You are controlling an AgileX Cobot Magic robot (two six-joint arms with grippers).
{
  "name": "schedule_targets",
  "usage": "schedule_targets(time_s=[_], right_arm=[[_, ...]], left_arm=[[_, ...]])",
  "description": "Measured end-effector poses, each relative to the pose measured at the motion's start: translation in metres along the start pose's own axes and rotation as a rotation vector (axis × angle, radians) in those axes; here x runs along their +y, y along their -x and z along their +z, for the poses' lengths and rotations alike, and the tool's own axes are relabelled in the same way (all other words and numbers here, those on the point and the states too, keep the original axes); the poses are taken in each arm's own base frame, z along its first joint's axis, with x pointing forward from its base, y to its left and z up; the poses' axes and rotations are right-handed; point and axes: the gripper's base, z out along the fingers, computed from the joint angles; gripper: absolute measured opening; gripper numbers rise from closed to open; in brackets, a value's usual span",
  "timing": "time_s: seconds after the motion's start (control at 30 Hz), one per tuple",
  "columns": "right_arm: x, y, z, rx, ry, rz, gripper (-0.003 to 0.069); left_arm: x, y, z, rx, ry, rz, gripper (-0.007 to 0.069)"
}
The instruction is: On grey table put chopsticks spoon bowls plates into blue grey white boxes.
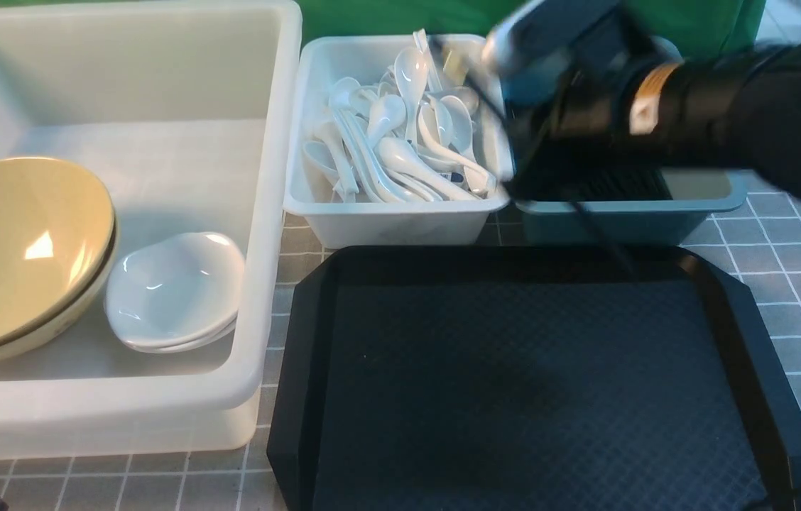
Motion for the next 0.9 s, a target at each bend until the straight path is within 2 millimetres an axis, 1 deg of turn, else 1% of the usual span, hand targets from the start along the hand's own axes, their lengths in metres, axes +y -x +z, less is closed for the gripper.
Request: schedule_targets(time_s=[0.07, 0.1, 0.13, 0.17, 0.2, 0.27, 0.3, 0.33, 0.37, 0.43, 0.47, 0.5, 0.53, 0.6, 0.63, 0.67, 0.7, 0.73, 0.77, 0.8, 0.83, 0.87, 0.9], right_arm=[[-0.023, -0.004, 0.016, -0.104, -0.057, 0.056, 0.0124], [-0.025, -0.002, 0.017, -0.139, -0.063, 0.064, 0.0124], [-0.044, -0.013, 0.039, -0.226, -0.100, 0.111, 0.0124], [-0.046, -0.011, 0.039, -0.240, -0.105, 0.115, 0.0124], [-0.059, -0.027, 0.062, -0.250, -0.128, 0.153, 0.0129], [-0.071, -0.040, 0.080, -0.226, -0.147, 0.183, 0.0161], [-0.071, -0.042, 0.083, -0.218, -0.146, 0.184, 0.0167], [-0.077, -0.052, 0.094, -0.184, -0.155, 0.199, 0.0216], [-0.079, -0.056, 0.098, -0.163, -0.159, 0.205, 0.0241], [-0.081, -0.060, 0.102, -0.105, -0.163, 0.215, 0.0332], [-0.082, -0.057, 0.099, -0.090, -0.166, 0.215, 0.0353], [-0.082, -0.052, 0.092, -0.064, -0.169, 0.216, 0.0370], [-0.083, -0.041, 0.077, -0.026, -0.176, 0.217, 0.0372], [-0.082, -0.021, 0.048, 0.023, -0.183, 0.215, 0.0338], [-0.080, -0.013, 0.032, 0.048, -0.187, 0.203, 0.0309], [-0.080, -0.009, 0.027, 0.037, -0.188, 0.196, 0.0302], [-0.075, 0.011, -0.009, 0.018, -0.191, 0.155, 0.0227], [-0.073, 0.011, -0.014, 0.021, -0.187, 0.142, 0.0217], [-0.062, 0.024, -0.052, -0.041, -0.179, 0.093, 0.0133], [-0.056, 0.027, -0.071, -0.080, -0.173, 0.081, 0.0096], [-0.047, 0.027, -0.098, -0.134, -0.162, 0.061, 0.0059], [-0.041, 0.026, -0.114, -0.178, -0.155, 0.051, 0.0044], [-0.034, 0.019, -0.132, -0.214, -0.147, 0.045, 0.0035]], left_arm=[[0.000, 0.000, 0.000, -0.002, 0.002, 0.005, -0.0010], [0.000, 0.000, 0.000, -0.002, 0.003, 0.005, -0.0010], [0.000, 0.000, 0.000, -0.002, 0.003, 0.007, -0.0010], [0.000, 0.000, 0.000, -0.002, 0.003, 0.008, -0.0010], [0.000, 0.000, 0.000, -0.002, 0.003, 0.008, -0.0010], [0.000, 0.000, 0.000, -0.002, 0.003, 0.008, -0.0010], [0.000, 0.000, 0.000, -0.002, 0.003, 0.008, -0.0010], [0.000, 0.000, 0.000, -0.002, 0.003, 0.008, -0.0010], [0.000, 0.000, 0.000, -0.002, 0.003, 0.008, -0.0010], [0.000, 0.000, 0.000, -0.004, 0.004, 0.008, -0.0010], [0.000, 0.000, 0.000, -0.004, 0.004, 0.008, -0.0010], [0.000, 0.000, 0.000, -0.004, 0.004, 0.008, -0.0010], [0.000, 0.000, 0.000, -0.004, 0.004, 0.008, -0.0010], [0.000, 0.000, 0.000, -0.005, 0.005, 0.008, -0.0010], [0.000, 0.000, 0.000, -0.005, 0.005, 0.008, -0.0010], [0.000, 0.000, 0.000, -0.005, 0.005, 0.008, -0.0010], [0.000, 0.000, 0.000, -0.005, 0.005, 0.008, -0.0010], [0.000, 0.000, 0.000, -0.005, 0.005, 0.008, -0.0010], [0.000, 0.000, 0.000, -0.005, 0.005, 0.008, -0.0010], [0.000, 0.000, 0.000, -0.005, 0.005, 0.008, -0.0010], [0.000, 0.000, 0.000, -0.005, 0.005, 0.008, -0.0010], [0.000, 0.000, 0.000, -0.005, 0.005, 0.008, -0.0010], [0.000, 0.000, 0.000, -0.005, 0.005, 0.008, -0.0010]])
